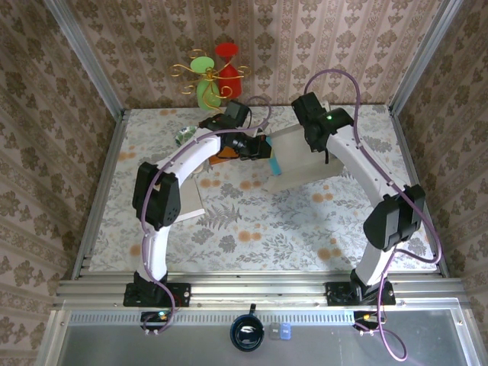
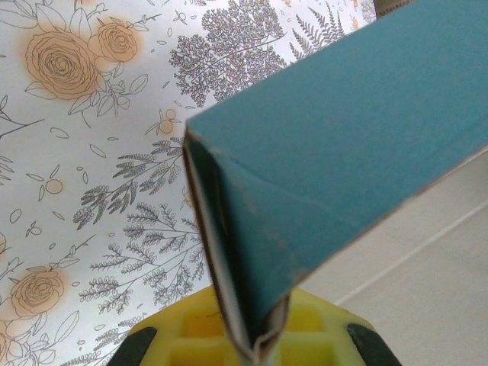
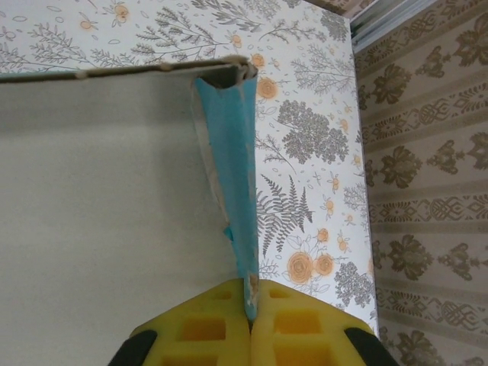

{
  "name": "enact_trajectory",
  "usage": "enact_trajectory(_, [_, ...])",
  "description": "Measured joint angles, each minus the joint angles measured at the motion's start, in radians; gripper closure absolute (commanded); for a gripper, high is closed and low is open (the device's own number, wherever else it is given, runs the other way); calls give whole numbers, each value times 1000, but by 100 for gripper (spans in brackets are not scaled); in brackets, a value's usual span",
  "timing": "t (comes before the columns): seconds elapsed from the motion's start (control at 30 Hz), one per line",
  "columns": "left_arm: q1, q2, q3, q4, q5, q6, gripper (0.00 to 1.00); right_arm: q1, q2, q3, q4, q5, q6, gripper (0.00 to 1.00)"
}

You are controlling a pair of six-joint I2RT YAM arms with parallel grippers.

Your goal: Fold the paper box

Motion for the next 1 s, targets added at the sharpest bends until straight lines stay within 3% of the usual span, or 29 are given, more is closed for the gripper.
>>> enact_trajectory(0.27, [-1, 0, 2, 0, 0, 0, 100, 24, 50, 35, -28, 101, 12, 100])
enact_trajectory(0.4, [-1, 0, 2, 0, 0, 0, 100, 39, 51, 38, -36, 146, 21, 82])
enact_trajectory(0.47, [-1, 0, 2, 0, 0, 0, 100, 40, 51, 41, -45, 159, 21, 79])
enact_trajectory(0.53, [-1, 0, 3, 1, 1, 0, 100, 39, 52, 44, -49, 166, 21, 82])
enact_trajectory(0.7, [-3, 0, 6, 1, 3, 0, 100, 39, 65, 58, -53, 171, 24, 100])
enact_trajectory(0.93, [-7, 0, 9, 1, 3, 0, 100, 45, 76, 63, -65, 198, 31, 100])
enact_trajectory(1.0, [-8, 0, 10, 0, -1, 0, 100, 48, 76, 63, -69, 203, 35, 87])
